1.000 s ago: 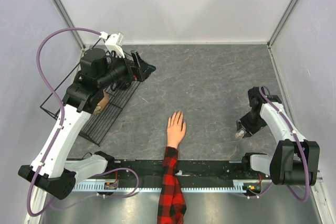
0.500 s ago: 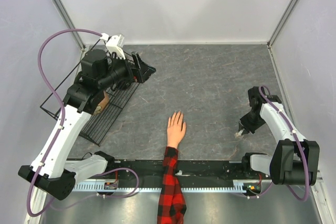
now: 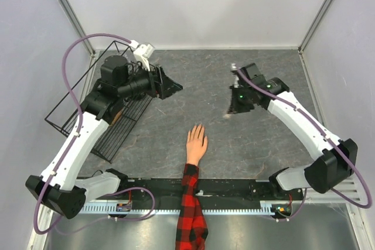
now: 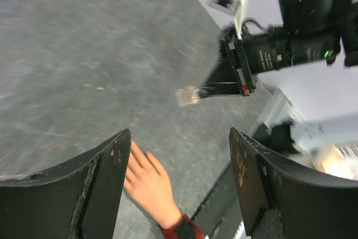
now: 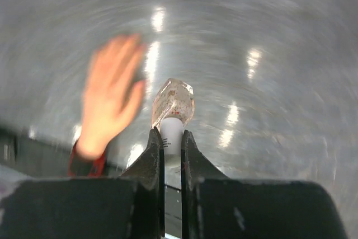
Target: Paint the nails
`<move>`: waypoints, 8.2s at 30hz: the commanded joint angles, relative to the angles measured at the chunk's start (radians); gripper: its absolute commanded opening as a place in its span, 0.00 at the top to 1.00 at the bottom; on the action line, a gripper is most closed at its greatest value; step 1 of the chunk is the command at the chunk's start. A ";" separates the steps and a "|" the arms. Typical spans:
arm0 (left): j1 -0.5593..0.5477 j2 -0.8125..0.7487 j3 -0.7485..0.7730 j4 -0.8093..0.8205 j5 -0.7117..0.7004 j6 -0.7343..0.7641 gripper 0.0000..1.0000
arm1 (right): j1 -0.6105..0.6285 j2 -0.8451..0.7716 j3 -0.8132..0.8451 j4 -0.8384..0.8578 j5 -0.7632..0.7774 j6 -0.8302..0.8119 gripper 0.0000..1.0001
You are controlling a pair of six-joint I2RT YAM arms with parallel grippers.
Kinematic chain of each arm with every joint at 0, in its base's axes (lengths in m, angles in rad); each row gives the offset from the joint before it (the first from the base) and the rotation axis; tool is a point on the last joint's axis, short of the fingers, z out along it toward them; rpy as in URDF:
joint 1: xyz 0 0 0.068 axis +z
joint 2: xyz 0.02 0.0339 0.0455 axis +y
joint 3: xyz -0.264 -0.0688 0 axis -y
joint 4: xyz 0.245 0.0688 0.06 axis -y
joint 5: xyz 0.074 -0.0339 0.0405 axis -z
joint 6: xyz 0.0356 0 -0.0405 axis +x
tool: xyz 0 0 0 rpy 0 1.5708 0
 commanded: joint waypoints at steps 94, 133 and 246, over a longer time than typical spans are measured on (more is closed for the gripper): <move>-0.240 -0.034 -0.099 0.485 -0.383 0.195 0.98 | 0.258 0.217 0.854 0.043 -0.010 0.223 0.29; -0.140 -0.141 -0.139 0.620 0.484 -0.175 0.98 | 0.278 -0.122 0.168 1.004 -0.948 0.246 1.00; -0.150 -0.034 0.001 0.366 0.139 0.091 0.98 | 0.350 0.056 0.578 0.414 -0.129 0.019 1.00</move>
